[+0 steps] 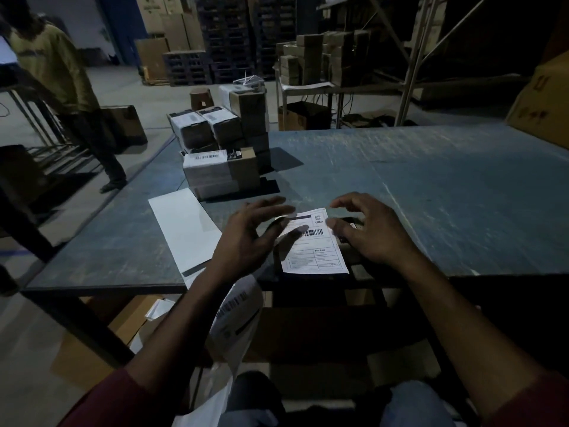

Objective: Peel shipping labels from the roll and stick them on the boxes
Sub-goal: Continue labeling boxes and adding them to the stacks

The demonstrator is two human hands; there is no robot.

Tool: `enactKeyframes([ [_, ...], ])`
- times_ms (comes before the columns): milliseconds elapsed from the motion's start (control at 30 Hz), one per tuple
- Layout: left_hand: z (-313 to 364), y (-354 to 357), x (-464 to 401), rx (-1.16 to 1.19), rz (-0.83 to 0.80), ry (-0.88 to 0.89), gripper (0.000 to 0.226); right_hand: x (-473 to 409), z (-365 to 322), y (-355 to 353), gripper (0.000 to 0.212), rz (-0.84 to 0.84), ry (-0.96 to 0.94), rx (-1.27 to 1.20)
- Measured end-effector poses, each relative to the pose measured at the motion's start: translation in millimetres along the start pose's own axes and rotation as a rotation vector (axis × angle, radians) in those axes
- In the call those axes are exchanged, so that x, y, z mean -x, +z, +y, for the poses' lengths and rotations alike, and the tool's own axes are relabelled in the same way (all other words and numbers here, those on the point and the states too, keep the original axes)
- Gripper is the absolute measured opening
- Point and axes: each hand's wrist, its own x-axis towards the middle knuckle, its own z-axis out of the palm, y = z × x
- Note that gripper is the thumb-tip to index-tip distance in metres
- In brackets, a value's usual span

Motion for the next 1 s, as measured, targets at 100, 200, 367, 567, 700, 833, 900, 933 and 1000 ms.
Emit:
enactKeyframes([
  [100, -6.2, -8.3, 19.9, 0.159, -0.025, 0.015, 0.056, 9.7, 13.8, -12.1, 0.042, -0.12, -0.032, -0.117],
  [200, -6.4, -10.0, 31.4, 0.1, -0.131, 0.065, 0.073, 16.3, 22.1, -17.7, 0.075, -0.276, -0.055, -0.159],
  [367, -8.0, 0.9, 25.9, -0.037, -0.261, 0.071, 0.1, 11.0, 23.7, -15.4, 0.104, -0.295, -0.066, -0.061],
  [567, -13.9, -8.3, 21.3, 0.54, -0.205, -0.288, 0.091, 5.2, 16.8, -20.1, 0.116, -0.234, -0.086, -0.074],
  [700, 4.4, -10.9, 2.0, 0.768, -0.114, -0.481, 0.085, 0.1, 9.9, -19.1, 0.111, -0.072, -0.217, -0.053],
  [833, 25.3, -9.8, -18.5, 0.738, -0.054, -0.452, 0.064, -6.5, -3.2, -14.7, 0.114, 0.059, -0.37, 0.101],
  [900, 28.4, -12.5, -22.5, 0.737, 0.0, -0.43, 0.057, -8.6, -7.9, -15.8, 0.123, 0.056, -0.385, 0.148],
  [933, 28.7, -13.7, -22.4, 0.745, 0.002, -0.415, 0.057, -9.8, -9.3, -18.9, 0.128, 0.022, -0.364, 0.138],
  [1000, 29.7, -14.7, -18.7, 0.753, 0.011, -0.385, 0.06, -12.0, -13.7, -29.7, 0.131, -0.088, -0.28, 0.086],
])
